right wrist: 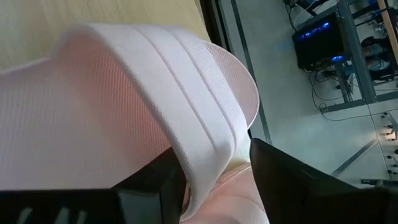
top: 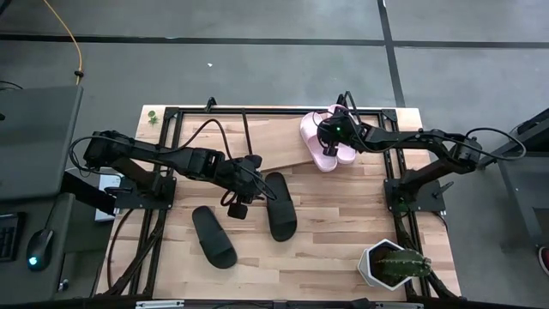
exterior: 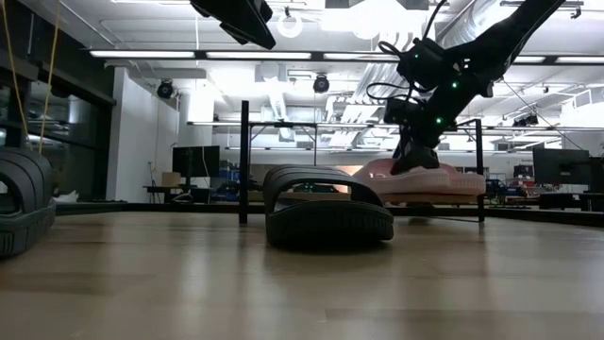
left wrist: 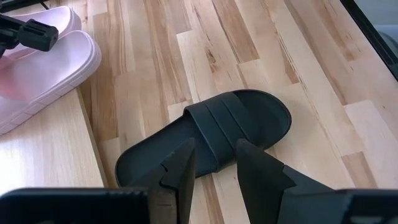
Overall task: Pick and place slides into the shelf
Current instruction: Put the pink slide on the shelf, then put the right black slide on the shelf
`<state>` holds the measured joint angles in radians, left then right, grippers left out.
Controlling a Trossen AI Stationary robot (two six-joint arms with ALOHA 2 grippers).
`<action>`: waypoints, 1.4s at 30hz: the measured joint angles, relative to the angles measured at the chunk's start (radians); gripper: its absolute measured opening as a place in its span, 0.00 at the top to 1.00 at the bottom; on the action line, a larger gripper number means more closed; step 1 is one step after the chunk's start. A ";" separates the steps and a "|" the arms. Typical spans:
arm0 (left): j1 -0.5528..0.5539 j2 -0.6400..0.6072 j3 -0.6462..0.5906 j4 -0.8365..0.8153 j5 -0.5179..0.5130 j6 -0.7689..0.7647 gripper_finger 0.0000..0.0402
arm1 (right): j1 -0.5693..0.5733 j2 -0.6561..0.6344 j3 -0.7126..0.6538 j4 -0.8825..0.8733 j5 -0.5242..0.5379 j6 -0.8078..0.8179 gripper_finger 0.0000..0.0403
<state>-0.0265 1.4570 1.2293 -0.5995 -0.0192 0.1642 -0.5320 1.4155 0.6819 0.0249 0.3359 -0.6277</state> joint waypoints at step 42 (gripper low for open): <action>0.000 0.000 0.000 0.000 0.000 0.005 0.75 | 0.210 -0.078 0.159 -0.256 -0.044 0.143 0.59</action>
<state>-0.0261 1.4570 1.2293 -0.5992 -0.0196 0.1696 -0.3221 1.3377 0.8409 -0.2309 0.2916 -0.4852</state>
